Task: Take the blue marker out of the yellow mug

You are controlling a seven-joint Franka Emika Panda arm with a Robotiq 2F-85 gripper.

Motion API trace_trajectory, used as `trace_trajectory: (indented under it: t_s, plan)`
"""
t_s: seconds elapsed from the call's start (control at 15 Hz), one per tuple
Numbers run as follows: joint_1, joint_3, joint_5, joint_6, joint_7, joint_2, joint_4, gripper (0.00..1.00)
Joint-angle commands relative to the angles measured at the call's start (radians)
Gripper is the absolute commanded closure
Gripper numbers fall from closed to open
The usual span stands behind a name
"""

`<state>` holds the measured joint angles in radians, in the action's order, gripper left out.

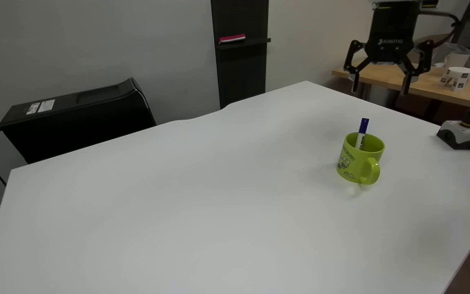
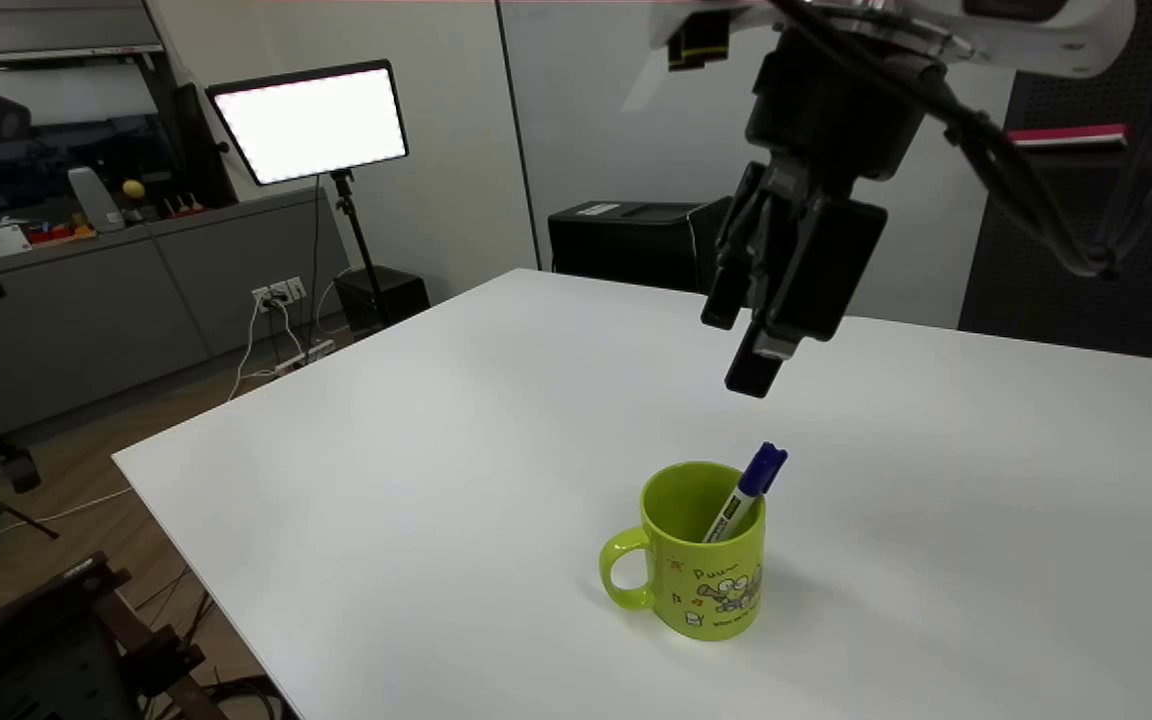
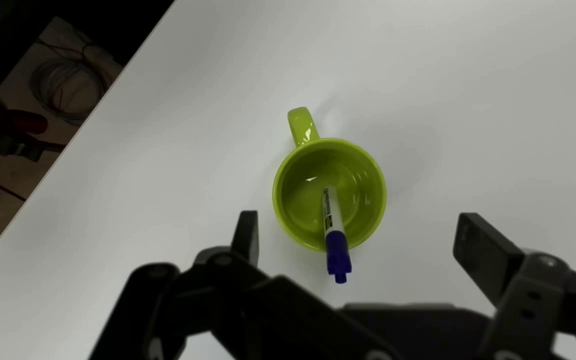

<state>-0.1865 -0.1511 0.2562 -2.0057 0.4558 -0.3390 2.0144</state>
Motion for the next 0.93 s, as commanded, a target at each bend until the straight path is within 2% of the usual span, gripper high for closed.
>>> trace_trajectory:
  t_s: [0.0, 0.07, 0.87]
  plan:
    - [0.005, -0.006, 0.029, 0.043, -0.013, -0.05, -0.07, 0.0]
    - [0.013, -0.014, 0.008, 0.007, -0.01, -0.029, -0.024, 0.0]
    - [0.015, -0.015, 0.016, 0.019, -0.004, -0.051, -0.047, 0.0]
